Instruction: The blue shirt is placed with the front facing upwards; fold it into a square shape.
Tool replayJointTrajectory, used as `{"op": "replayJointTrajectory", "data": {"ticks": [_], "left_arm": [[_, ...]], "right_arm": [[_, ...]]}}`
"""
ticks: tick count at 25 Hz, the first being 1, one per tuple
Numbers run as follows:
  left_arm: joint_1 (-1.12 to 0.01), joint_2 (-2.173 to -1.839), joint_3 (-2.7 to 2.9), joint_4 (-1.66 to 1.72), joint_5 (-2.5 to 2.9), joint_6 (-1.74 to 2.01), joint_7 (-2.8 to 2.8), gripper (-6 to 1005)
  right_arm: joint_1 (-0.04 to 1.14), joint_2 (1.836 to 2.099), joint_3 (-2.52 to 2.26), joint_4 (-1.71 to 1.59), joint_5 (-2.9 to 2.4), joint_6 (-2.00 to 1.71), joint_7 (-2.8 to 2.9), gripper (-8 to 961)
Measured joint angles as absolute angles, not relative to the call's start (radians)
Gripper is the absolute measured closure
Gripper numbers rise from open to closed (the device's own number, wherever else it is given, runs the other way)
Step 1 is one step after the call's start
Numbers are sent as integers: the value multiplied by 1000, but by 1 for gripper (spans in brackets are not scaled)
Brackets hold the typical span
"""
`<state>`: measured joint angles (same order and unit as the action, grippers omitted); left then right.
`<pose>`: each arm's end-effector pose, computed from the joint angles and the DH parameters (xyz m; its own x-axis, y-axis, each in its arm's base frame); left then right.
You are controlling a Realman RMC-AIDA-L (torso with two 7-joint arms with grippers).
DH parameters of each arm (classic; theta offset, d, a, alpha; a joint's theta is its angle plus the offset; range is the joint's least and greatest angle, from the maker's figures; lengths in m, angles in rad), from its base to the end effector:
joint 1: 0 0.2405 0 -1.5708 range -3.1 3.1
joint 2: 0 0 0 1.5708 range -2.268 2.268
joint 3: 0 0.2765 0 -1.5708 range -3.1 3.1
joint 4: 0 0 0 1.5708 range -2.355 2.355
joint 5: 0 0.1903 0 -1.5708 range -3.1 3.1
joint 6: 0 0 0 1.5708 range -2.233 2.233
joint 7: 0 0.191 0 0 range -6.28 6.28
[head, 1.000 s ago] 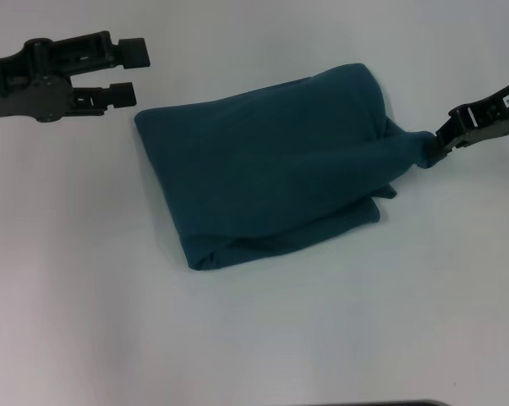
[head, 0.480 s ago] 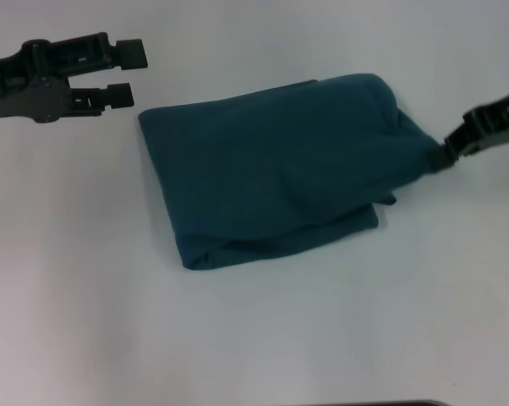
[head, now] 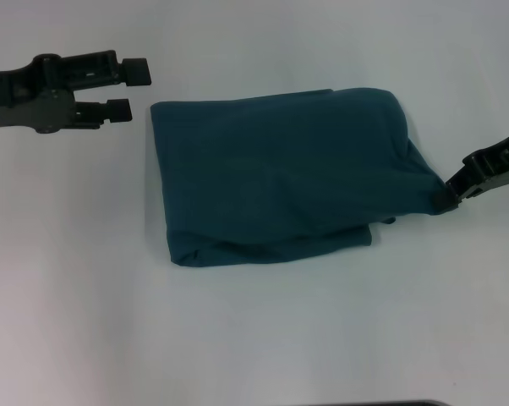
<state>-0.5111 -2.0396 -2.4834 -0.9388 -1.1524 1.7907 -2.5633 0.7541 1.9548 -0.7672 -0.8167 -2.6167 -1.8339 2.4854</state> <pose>-0.2250 0.3334 0.0084 0.1242 0.9218 0.3673 0.9006 -0.2600 0.3482 0.2694 0.3378 -0.0067 0.3192 -0.9377 0.1373 -0.9317 -0.3370 -0.1355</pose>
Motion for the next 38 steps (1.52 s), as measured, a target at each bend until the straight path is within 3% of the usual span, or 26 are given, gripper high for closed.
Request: {"op": "replayJointTrajectory", "data": {"ticks": [11, 15, 22, 30, 38], "left_arm": [[-517, -2039, -2463, -939, -1091, 1783, -2572, 51], [-517, -2040, -2465, -939, -1091, 1784, -2572, 51], [-517, -2040, -2465, -939, -1094, 1782, -2572, 51], [-515, -2047, -2447, -939, -1059, 1773, -2595, 50], [-533, -2086, -2402, -938, -928, 1689, -2660, 50]], "right_arm": [[751, 1955, -816, -789, -2617, -1828, 2483, 904], [746, 1939, -807, -789, -2617, -1820, 2485, 763], [737, 1884, -689, -812, -2605, -1801, 2490, 494], [725, 1880, -592, -831, -2466, -1802, 2455, 493], [702, 1883, -567, -819, -2281, -1803, 2382, 491]]}}
